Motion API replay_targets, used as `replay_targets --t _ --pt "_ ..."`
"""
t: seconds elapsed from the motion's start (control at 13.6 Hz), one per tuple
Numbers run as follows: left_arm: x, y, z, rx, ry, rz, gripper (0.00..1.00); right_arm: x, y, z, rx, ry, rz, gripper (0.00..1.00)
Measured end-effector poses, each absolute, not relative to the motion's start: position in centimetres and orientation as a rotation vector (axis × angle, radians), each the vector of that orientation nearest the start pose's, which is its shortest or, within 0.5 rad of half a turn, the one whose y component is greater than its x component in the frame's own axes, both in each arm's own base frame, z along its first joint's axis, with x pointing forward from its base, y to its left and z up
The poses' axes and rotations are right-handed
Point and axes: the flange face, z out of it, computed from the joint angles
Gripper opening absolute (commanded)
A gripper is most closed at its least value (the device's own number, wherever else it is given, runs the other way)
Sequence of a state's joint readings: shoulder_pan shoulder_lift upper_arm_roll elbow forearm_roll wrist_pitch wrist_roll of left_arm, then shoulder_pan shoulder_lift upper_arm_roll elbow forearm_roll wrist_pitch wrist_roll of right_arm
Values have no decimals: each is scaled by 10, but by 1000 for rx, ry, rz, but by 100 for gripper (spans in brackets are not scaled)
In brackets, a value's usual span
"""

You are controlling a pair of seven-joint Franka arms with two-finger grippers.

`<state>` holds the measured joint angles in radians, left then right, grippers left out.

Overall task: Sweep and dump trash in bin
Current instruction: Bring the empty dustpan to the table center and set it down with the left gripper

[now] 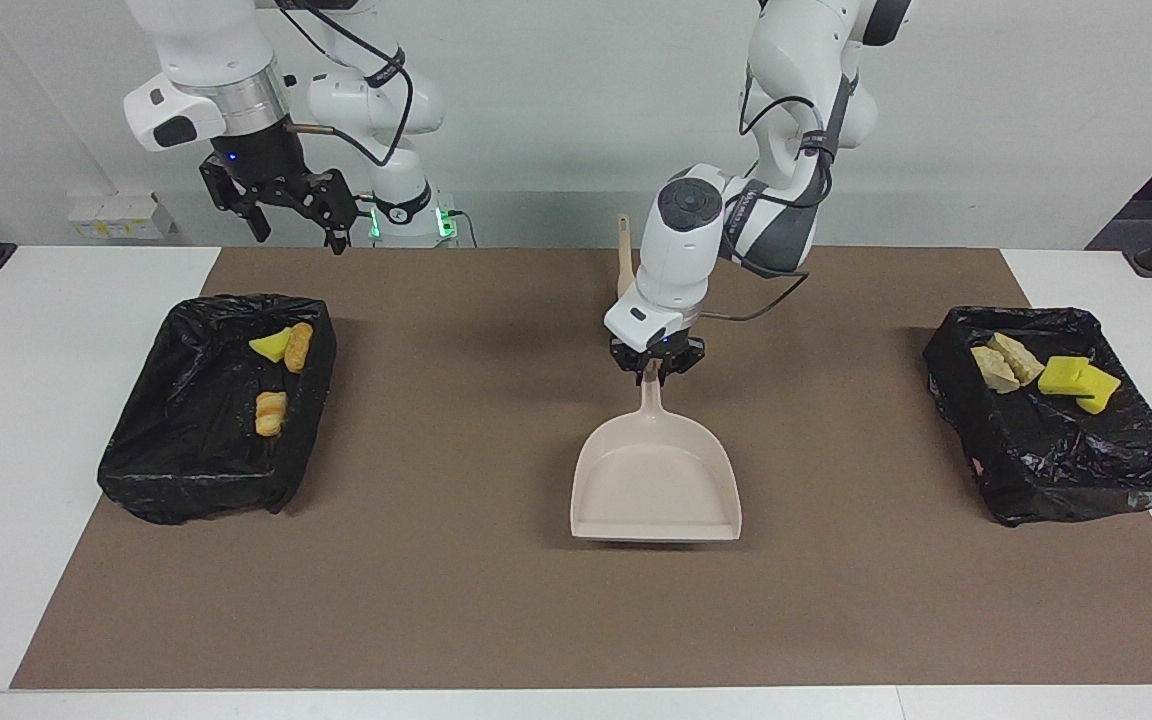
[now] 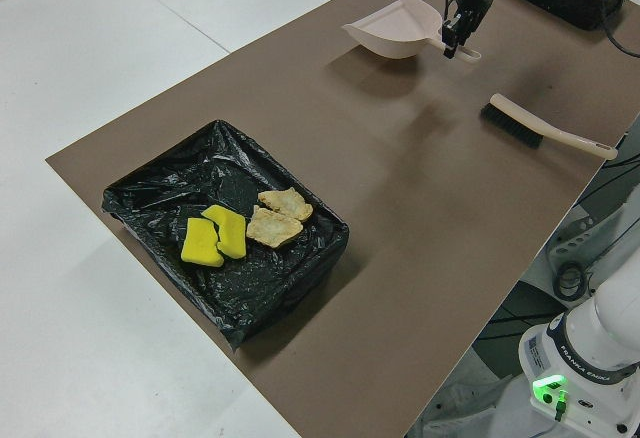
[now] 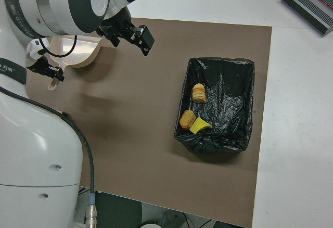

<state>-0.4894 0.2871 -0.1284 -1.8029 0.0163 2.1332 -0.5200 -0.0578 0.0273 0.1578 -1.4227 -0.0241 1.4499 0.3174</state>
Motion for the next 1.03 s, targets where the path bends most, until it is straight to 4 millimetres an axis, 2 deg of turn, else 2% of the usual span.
replay_targets --t 0.22,0.37,0.51,0.66,0.81,0.88,0.96,1.03 --pt "527 -364 383 -3194 154 -70 0 548 50 668 -3142 348 -7 100" --pt "530 -369 363 -3206 148 -57 0 548 50 668 -3141 349 -7 100" --pt "535 -382 346 -3223 150 -29 0 548 50 668 -3141 351 -7 100" --pt "540 -393 345 -3235 157 -36 0 548 47 668 -3141 357 -7 100" --pt "541 -395 345 -3238 158 -35 0 548 45 668 -3140 363 -7 100" --pt "541 -395 345 -3237 156 -30 21 548 45 668 -3140 364 -6 100" --pt "541 -395 345 -3238 153 -26 99 548 45 668 -3140 364 -6 100" --pt "542 -395 345 -3239 151 -26 100 548 45 668 -3140 364 -5 100"
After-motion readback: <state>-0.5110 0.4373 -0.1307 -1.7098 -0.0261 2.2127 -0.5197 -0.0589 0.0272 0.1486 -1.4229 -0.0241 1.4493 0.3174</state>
